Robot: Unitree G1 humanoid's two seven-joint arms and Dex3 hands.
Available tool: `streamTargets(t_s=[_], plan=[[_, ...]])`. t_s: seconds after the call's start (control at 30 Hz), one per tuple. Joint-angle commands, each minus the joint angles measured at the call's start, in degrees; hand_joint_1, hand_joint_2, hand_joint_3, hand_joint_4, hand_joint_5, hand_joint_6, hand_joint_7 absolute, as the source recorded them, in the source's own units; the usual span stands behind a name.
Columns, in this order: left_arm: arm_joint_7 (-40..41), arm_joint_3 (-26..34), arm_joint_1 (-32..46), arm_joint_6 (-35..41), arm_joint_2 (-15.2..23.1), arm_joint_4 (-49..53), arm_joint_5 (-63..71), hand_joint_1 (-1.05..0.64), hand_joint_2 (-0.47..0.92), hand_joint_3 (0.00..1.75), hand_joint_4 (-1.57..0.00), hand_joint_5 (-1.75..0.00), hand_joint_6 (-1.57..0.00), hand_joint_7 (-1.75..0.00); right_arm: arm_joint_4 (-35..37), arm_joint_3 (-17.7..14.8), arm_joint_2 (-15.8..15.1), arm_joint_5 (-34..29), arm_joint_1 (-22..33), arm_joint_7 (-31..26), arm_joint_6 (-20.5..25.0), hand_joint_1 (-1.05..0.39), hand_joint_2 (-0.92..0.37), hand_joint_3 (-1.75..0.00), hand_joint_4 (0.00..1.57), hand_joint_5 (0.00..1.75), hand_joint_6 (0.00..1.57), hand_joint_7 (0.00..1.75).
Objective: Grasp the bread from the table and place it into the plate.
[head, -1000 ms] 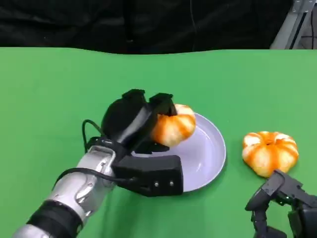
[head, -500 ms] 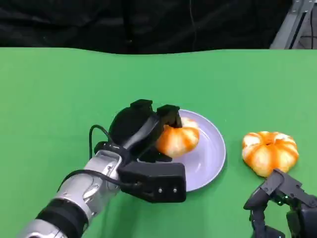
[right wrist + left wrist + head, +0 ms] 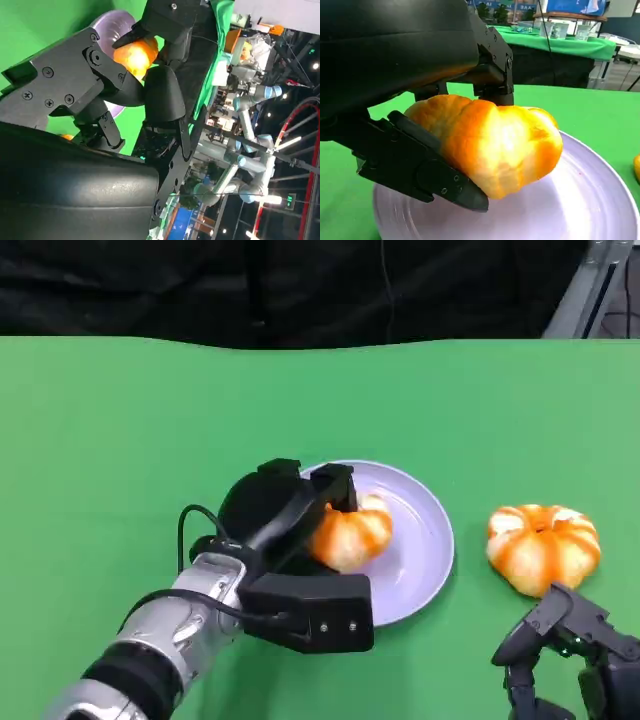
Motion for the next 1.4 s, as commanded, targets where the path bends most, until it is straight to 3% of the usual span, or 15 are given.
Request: streamTargets(t_s=[0.03, 0.07, 0.17, 0.53, 0.6, 0.67, 0.93, 0.97, 1.0, 1.03, 1.13, 1.17, 1.2, 1.27, 1.4], plan=[[-11.6, -0.9, -0.8, 1.7, 2.6, -4.1, -1.0, -0.74, 0.92, 0.46, -0.19, -0.53, -0.4, -0.45, -0.7, -0.4, -0.4, -0.2, 0.4, -0.5, 0.0, -0.13, -0.52, -1.2, 0.84, 1.75, 0.75, 1.53], [-13.8, -0.9, -0.6, 2.3, 3.0, -5.3, -1.1, -0.87, 0.92, 0.56, -0.08, -0.23, -0.34, -0.19, -0.8, -0.4, -0.4, -0.2, 0.4, -0.5, 0.1, -0.13, -0.52, -1.2, 0.84, 1.75, 0.75, 1.53], [-16.0, -0.6, 0.2, 3.5, 3.4, -7.5, -1.0, -0.97, 0.92, 0.63, -0.01, -0.02, -0.29, -0.02, -0.7, -0.4, -0.4, -0.1, 0.4, -0.5, 0.0, -0.13, -0.52, -1.2, 0.84, 1.75, 0.74, 1.53], [-17.5, -0.7, 0.8, 4.7, 3.7, -9.5, -1.1, -0.98, 0.92, 0.65, 0.0, 0.0, -0.28, 0.0, -0.7, -0.4, -0.3, -0.2, 0.5, -0.6, 0.2, -0.14, -0.53, -1.19, 0.84, 1.75, 0.74, 1.53], [-18.4, -0.5, 1.0, 4.7, 4.4, -10.7, -1.3, -1.03, 0.92, 0.71, 0.0, 0.0, -0.11, 0.0, -0.3, -0.6, -0.5, 0.1, 0.2, -0.6, -0.3, -0.14, -0.53, -1.19, 0.84, 1.75, 0.74, 1.53], [-19.7, -0.1, 1.5, 5.1, 4.9, -12.6, -1.8, -1.04, 0.92, 0.74, 0.0, 0.0, -0.04, 0.0, 0.0, -0.8, -0.5, 0.0, 0.1, -0.8, -0.6, -0.13, -0.52, -1.18, 0.84, 1.75, 0.75, 1.53], [-21.9, 0.9, 3.0, 5.5, 5.7, -16.8, -3.2, -1.05, 0.92, 0.72, 0.0, 0.0, -0.03, -0.01, -0.1, -0.7, -0.7, 0.1, 0.2, -0.7, -0.6, -0.13, -0.53, -1.18, 0.84, 1.75, 0.75, 1.53], [-20.8, 2.4, 4.0, 2.9, 6.2, -18.2, -5.1, -1.05, 0.92, 0.72, 0.0, 0.0, -0.03, -0.01, -0.2, -0.7, -0.7, 0.2, 0.2, -0.6, -0.4, -0.13, -0.53, -1.18, 0.84, 1.75, 0.75, 1.53], [-20.0, 3.4, 4.7, 0.9, 6.6, -19.3, -6.6, -0.92, 0.92, 0.47, -0.14, -0.05, -0.22, -0.04, -0.2, -0.7, -0.7, 0.3, 0.1, -0.6, -0.2, -0.13, -0.53, -1.18, 0.84, 1.75, 0.75, 1.53], [-19.5, 4.2, 5.2, -0.5, 6.9, -20.0, -7.6, -0.87, 0.92, 0.37, -0.19, -0.07, -0.29, -0.05, -0.3, -0.7, -0.7, 0.3, 0.1, -0.6, -0.1, -0.13, -0.53, -1.18, 0.84, 1.75, 0.75, 1.53], [-21.8, 6.2, 6.7, -3.4, 7.2, -21.2, -11.8, -0.83, 0.92, 0.28, -0.24, -0.08, -0.36, -0.06, 0.0, -0.8, -0.9, 0.4, -0.1, -0.5, -0.4, -0.13, -0.52, -1.19, 0.84, 1.75, 0.75, 1.53], [-23.6, 7.3, 7.4, -4.8, 7.3, -21.7, -14.6, -0.39, 0.91, 0.32, -0.41, -0.11, -0.49, -0.08, 0.3, -0.8, -1.0, 0.6, -0.2, -0.4, -0.7, -0.12, -0.52, -1.19, 0.84, 1.75, 0.75, 1.53], [-26.0, 8.7, 8.6, -5.3, 7.2, -22.9, -18.1, -0.11, 0.88, 0.41, -0.56, -0.08, -0.6, -0.06, 0.3, -0.8, -1.1, 0.7, -0.2, -0.3, -0.6, -0.12, -0.52, -1.19, 0.84, 1.75, 0.75, 1.53], [-28.7, 10.1, 9.7, -5.3, 7.1, -24.2, -21.4, 0.04, 0.82, 0.59, -0.7, -0.05, -0.7, -0.03, 0.2, -0.8, -1.1, 0.9, -0.1, -0.2, -0.5, -0.12, -0.52, -1.2, 0.84, 1.75, 0.75, 1.52], [-33.6, 14.8, 15.1, -6.9, 6.5, -28.2, -32.1, 0.15, 0.66, 0.89, -0.88, -0.05, -0.89, -0.04, 1.0, -1.0, -1.4, 1.2, -0.6, -0.1, -1.4, -0.12, -0.52, -1.2, 0.83, 1.75, 0.75, 1.51]])
